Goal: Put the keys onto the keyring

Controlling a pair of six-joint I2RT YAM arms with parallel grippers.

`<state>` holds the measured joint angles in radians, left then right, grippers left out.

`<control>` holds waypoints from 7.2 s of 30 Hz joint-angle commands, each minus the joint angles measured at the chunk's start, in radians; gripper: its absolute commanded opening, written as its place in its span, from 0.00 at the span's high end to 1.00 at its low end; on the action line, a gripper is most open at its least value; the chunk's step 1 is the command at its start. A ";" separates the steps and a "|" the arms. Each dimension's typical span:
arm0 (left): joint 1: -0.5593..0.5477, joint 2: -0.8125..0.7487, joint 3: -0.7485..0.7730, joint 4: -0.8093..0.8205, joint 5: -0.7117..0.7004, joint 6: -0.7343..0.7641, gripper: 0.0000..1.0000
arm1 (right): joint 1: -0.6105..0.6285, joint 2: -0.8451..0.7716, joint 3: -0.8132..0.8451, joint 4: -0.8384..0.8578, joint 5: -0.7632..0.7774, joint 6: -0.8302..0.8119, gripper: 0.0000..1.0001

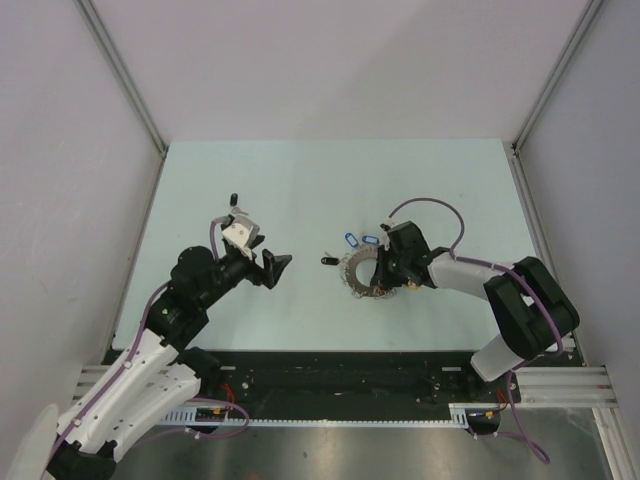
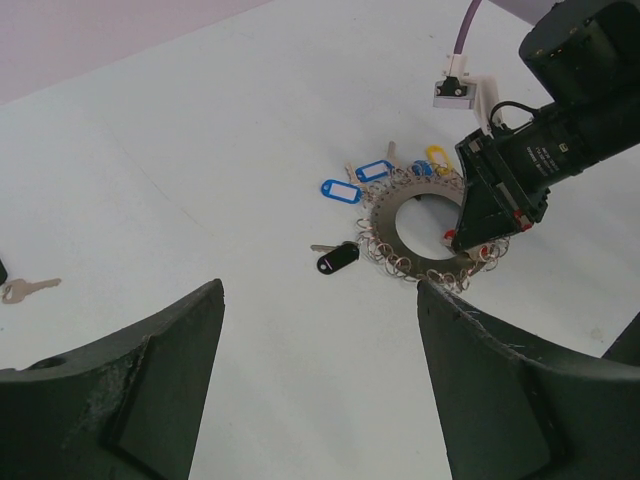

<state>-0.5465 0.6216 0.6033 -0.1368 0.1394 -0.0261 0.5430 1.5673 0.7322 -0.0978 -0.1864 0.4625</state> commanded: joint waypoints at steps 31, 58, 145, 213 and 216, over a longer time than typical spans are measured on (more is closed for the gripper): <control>-0.265 0.205 -0.057 0.432 -0.035 -0.104 0.17 | 0.256 -0.501 0.055 0.357 0.353 -0.180 1.00; -0.379 0.587 -0.143 1.029 -0.055 -0.047 0.39 | 0.318 -0.544 0.044 0.311 0.386 -0.177 1.00; -0.187 0.822 -0.162 1.692 0.488 -0.604 0.60 | 0.104 -0.547 -0.068 0.715 -0.484 -0.265 0.99; -0.188 0.587 -0.186 1.527 0.370 -0.521 0.99 | 0.012 -0.704 -0.070 0.432 -0.395 -0.291 0.50; -0.188 0.578 -0.189 1.519 0.353 -0.523 1.00 | 0.011 -0.691 -0.070 0.417 -0.447 -0.300 0.55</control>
<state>-0.7334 1.2438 0.4133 1.2694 0.5518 -0.5644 0.5579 0.8715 0.6472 0.3695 -0.5877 0.1818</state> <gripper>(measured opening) 0.025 0.472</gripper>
